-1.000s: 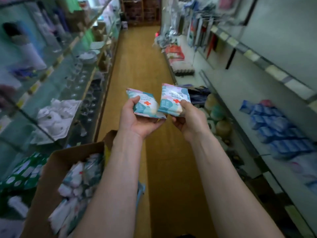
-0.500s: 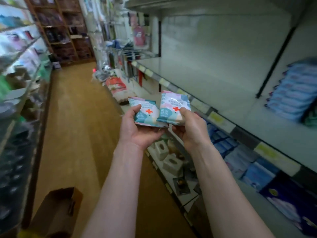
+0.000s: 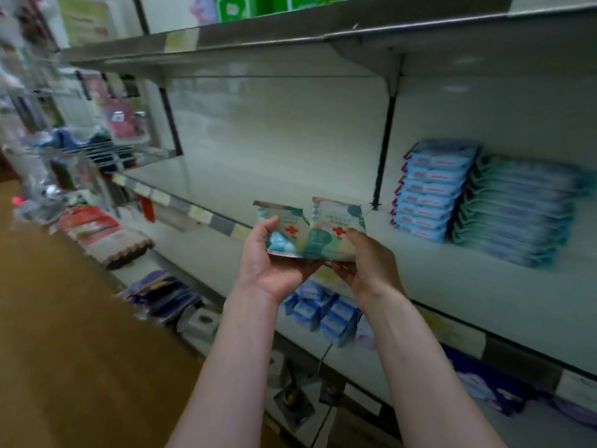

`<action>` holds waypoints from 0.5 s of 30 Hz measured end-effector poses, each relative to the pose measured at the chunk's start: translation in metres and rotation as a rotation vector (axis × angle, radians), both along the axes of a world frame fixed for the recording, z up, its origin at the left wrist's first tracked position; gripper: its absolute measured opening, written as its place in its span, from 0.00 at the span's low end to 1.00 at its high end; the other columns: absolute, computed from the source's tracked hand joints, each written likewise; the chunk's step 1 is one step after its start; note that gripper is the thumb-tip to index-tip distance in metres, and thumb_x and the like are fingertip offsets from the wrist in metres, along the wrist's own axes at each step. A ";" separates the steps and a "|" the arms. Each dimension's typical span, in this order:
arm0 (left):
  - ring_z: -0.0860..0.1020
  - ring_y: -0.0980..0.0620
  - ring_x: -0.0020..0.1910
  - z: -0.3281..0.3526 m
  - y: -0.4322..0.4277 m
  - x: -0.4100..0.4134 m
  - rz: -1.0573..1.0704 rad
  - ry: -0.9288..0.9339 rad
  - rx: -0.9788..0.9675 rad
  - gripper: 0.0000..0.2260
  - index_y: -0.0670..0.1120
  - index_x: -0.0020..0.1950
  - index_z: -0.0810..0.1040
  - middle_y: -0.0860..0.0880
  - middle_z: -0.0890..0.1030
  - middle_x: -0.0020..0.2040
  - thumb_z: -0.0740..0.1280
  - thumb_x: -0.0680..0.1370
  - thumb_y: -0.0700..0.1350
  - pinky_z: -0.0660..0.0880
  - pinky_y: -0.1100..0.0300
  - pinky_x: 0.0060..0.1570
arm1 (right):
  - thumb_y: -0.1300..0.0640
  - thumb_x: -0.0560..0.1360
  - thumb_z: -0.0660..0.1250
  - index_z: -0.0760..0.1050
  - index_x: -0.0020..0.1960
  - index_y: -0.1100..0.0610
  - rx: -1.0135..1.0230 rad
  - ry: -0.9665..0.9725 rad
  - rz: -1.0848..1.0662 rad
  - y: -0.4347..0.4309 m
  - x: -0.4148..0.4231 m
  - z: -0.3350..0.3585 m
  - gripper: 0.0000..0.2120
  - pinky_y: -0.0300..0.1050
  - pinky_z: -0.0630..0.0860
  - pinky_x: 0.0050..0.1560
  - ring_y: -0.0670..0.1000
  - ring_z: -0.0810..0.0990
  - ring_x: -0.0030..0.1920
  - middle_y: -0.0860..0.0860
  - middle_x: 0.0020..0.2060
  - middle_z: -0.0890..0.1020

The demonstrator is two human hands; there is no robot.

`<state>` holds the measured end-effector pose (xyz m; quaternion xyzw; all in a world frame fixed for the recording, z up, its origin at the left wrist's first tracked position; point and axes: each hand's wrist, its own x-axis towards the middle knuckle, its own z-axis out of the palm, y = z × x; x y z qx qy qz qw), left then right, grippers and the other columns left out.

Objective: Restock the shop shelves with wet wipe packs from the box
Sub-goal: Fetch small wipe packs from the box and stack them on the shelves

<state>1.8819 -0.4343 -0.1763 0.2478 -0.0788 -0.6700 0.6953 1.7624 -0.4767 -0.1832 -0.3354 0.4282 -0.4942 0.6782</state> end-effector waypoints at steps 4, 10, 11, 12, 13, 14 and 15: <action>0.76 0.37 0.60 0.008 -0.039 0.004 -0.081 -0.087 0.071 0.20 0.41 0.65 0.75 0.36 0.78 0.62 0.67 0.74 0.45 0.73 0.42 0.59 | 0.57 0.76 0.66 0.77 0.42 0.55 -0.010 0.007 -0.142 -0.024 -0.001 0.001 0.05 0.40 0.74 0.35 0.48 0.79 0.36 0.51 0.35 0.82; 0.74 0.37 0.65 0.010 -0.085 0.013 -0.281 -0.176 0.039 0.22 0.39 0.68 0.73 0.35 0.76 0.64 0.64 0.73 0.38 0.70 0.43 0.64 | 0.56 0.75 0.68 0.75 0.39 0.55 0.036 0.044 -0.319 -0.054 0.005 0.003 0.08 0.42 0.71 0.36 0.49 0.76 0.36 0.51 0.35 0.80; 0.75 0.38 0.64 0.009 -0.093 0.015 -0.302 -0.227 0.052 0.20 0.40 0.67 0.73 0.36 0.77 0.64 0.64 0.75 0.38 0.71 0.43 0.64 | 0.57 0.76 0.68 0.75 0.39 0.55 0.035 0.029 -0.335 -0.058 0.007 0.004 0.07 0.42 0.72 0.35 0.49 0.77 0.36 0.51 0.35 0.80; 0.76 0.38 0.63 0.008 -0.099 0.017 -0.317 -0.278 0.070 0.18 0.40 0.66 0.74 0.36 0.78 0.63 0.64 0.76 0.38 0.71 0.43 0.63 | 0.58 0.76 0.68 0.74 0.40 0.55 0.032 0.010 -0.348 -0.062 0.008 0.004 0.06 0.41 0.73 0.35 0.49 0.77 0.36 0.51 0.36 0.80; 0.77 0.38 0.61 0.007 -0.106 0.018 -0.327 -0.322 0.081 0.17 0.40 0.65 0.75 0.37 0.79 0.61 0.65 0.76 0.38 0.72 0.43 0.62 | 0.59 0.76 0.67 0.74 0.41 0.54 0.028 -0.012 -0.359 -0.067 0.009 0.004 0.06 0.40 0.74 0.34 0.49 0.78 0.37 0.51 0.37 0.80; 0.77 0.39 0.60 0.007 -0.111 0.018 -0.331 -0.358 0.086 0.15 0.40 0.63 0.75 0.37 0.79 0.60 0.65 0.76 0.37 0.73 0.43 0.62 | 0.61 0.76 0.67 0.74 0.42 0.54 0.026 -0.035 -0.368 -0.072 0.011 0.004 0.06 0.40 0.75 0.35 0.49 0.78 0.37 0.51 0.38 0.80; 0.78 0.39 0.59 0.006 -0.117 0.017 -0.329 -0.384 0.084 0.13 0.40 0.61 0.76 0.37 0.79 0.60 0.65 0.76 0.36 0.73 0.44 0.62 | 0.62 0.77 0.66 0.75 0.43 0.54 0.025 -0.063 -0.377 -0.077 0.012 0.003 0.06 0.41 0.77 0.36 0.49 0.79 0.38 0.51 0.39 0.80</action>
